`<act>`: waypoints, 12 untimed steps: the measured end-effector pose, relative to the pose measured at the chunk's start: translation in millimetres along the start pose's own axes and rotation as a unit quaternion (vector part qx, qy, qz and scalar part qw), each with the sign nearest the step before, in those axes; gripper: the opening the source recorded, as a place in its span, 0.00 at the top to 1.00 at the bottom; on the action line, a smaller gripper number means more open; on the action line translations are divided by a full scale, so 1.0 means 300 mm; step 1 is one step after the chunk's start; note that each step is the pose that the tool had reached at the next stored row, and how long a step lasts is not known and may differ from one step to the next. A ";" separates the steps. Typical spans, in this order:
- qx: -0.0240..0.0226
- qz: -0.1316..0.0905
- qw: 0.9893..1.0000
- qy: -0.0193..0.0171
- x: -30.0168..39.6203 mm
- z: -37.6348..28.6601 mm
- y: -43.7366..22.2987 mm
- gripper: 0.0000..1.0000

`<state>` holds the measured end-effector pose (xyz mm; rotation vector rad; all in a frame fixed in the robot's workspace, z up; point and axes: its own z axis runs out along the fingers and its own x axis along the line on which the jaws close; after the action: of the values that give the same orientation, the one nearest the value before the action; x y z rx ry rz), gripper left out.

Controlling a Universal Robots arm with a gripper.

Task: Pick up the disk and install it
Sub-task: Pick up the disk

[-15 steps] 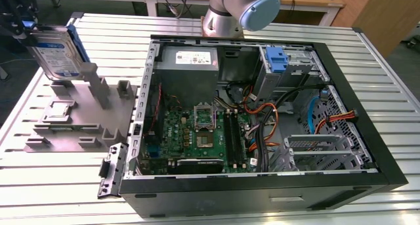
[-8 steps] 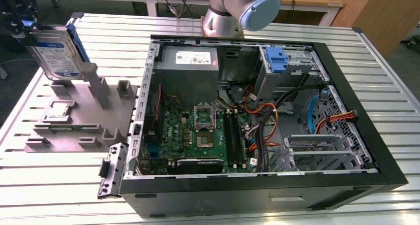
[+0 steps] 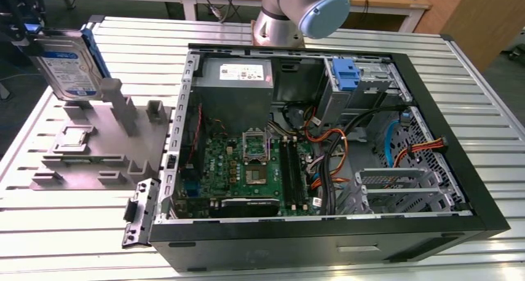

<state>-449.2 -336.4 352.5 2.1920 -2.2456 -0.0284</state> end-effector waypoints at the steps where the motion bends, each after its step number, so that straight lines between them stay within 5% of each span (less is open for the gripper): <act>1: 0.000 0.000 1.000 0.000 0.000 -0.001 0.000 0.64; 12: 0.000 0.000 1.000 0.004 0.000 -0.006 0.000 0.64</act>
<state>-449.2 -336.4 354.4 2.1883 -2.2420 -0.0199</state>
